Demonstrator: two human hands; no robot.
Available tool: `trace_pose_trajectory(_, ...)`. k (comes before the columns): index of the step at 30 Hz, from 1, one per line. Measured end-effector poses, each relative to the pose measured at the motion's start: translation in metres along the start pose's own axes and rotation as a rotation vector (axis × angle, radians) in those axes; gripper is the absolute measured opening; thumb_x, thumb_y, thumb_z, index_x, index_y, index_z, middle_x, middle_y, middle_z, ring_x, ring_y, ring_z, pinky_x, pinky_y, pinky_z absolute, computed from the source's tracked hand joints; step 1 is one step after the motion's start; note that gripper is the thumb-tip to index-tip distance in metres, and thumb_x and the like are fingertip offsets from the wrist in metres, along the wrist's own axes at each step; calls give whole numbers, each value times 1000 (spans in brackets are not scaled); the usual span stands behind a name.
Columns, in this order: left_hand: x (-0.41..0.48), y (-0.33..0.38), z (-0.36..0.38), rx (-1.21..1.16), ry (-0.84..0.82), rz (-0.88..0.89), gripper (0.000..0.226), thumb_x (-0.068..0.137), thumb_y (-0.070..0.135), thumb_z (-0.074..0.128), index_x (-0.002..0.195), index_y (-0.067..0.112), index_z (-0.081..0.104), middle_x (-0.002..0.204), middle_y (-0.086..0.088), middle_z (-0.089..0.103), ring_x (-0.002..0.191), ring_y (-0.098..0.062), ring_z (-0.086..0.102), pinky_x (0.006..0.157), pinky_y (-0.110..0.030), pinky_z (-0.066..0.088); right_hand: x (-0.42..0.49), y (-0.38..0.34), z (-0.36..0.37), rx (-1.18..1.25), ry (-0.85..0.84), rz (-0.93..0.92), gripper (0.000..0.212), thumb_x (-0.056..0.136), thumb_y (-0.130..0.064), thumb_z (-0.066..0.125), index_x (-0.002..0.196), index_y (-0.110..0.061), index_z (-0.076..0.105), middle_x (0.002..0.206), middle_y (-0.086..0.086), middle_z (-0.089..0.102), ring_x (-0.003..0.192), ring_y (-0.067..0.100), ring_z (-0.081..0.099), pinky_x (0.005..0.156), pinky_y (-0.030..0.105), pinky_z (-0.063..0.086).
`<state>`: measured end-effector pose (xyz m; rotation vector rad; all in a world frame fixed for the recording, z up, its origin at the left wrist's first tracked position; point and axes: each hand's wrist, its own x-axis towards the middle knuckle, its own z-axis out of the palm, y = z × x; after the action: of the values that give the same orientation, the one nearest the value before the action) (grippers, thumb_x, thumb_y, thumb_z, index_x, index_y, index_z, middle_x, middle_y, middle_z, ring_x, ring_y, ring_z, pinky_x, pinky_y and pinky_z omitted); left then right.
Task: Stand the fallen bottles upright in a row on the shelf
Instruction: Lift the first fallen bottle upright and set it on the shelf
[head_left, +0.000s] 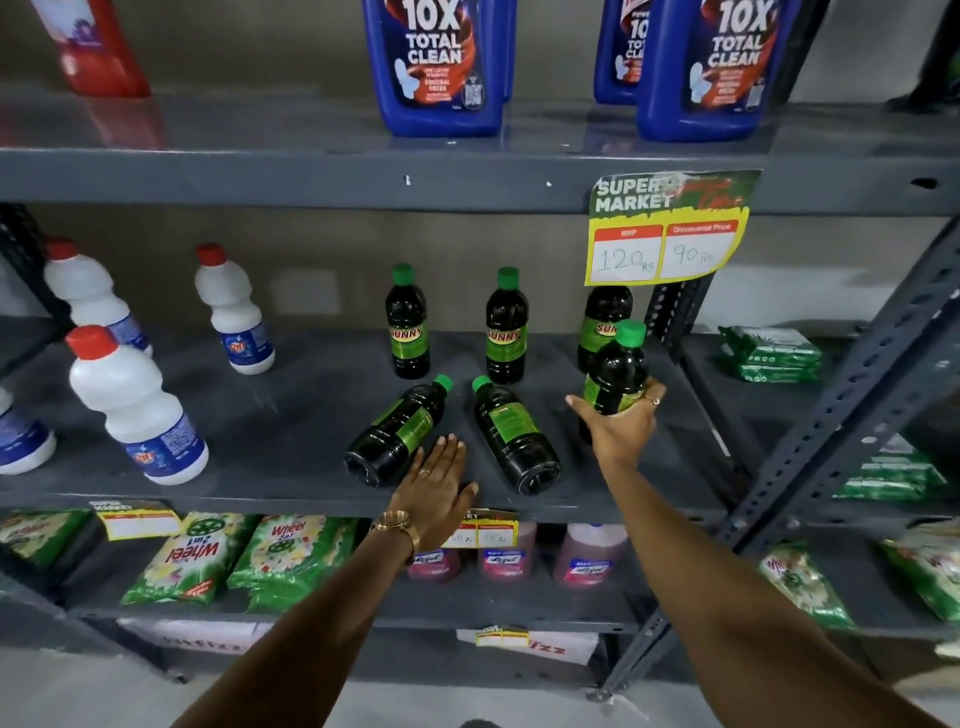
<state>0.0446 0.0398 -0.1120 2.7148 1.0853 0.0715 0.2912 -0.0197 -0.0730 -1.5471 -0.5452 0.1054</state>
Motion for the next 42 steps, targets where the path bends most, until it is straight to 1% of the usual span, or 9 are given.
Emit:
trace_pose_trajectory(5,0,0,0,7,22,5,62,99,40,19,147,8,-5,159,-8,-7,146,-17,-13,117,-34,-13,1,7,-3,-35,-56,-22,88,62,-8,87,135,-9,38,113,4,60,101,15,59,92,30,49)
trace_pose_trajectory(8,0,1,0,3,29,9,62,99,39,20,147,8,-2,160,-8,-5,146,-17,-11,117,-34,-12,1,19,-18,-93,-120,-16,81,66,3,75,138,-12,41,115,5,61,103,18,60,95,36,49)
trace_pose_trajectory(15,-2,4,-1,17,43,-8,60,99,39,21,147,9,-1,160,-8,-4,147,-18,-10,116,-34,-13,5,13,-18,-215,-27,-1,84,47,-23,95,115,-10,47,115,11,57,110,29,55,99,45,46)
trace_pose_trajectory(18,-3,6,-3,8,26,-21,60,99,39,20,147,9,-3,160,-7,-5,146,-17,-11,116,-34,-13,2,9,-9,-246,-31,36,89,52,-26,93,125,-7,47,122,12,47,118,26,45,102,37,39)
trace_pose_trajectory(21,-2,6,-3,4,21,-24,61,99,40,20,147,9,-2,160,-7,-5,146,-17,-11,118,-35,-12,-2,17,-15,-140,-116,22,77,63,-8,82,132,-13,48,111,1,56,106,20,58,84,26,46)
trace_pose_trajectory(24,-2,5,-2,-3,18,-28,62,99,40,20,147,9,-2,160,-7,-5,146,-17,-11,119,-36,-11,2,21,-25,-136,-98,-15,78,61,-10,87,131,-13,53,111,3,66,103,18,63,90,30,51)
trace_pose_trajectory(31,-1,4,0,-19,14,-36,63,99,42,19,147,9,-5,160,-6,-7,145,-15,-14,117,-34,-14,9,12,-13,-273,18,37,98,45,-39,95,125,-2,51,124,17,46,123,35,43,106,48,38)
trace_pose_trajectory(37,0,4,1,-13,22,-34,63,99,42,22,147,9,-3,160,-7,-5,146,-16,-12,117,-34,-12,11,26,-32,-221,-165,-21,86,58,-13,89,134,-12,49,119,5,63,108,19,61,96,35,50)
trace_pose_trajectory(42,0,3,2,-8,29,-34,63,99,42,22,147,9,-2,160,-7,-4,146,-16,-11,117,-34,-12,12,24,-32,-218,-135,-18,77,54,-22,93,121,-10,57,109,3,65,105,23,62,91,33,50)
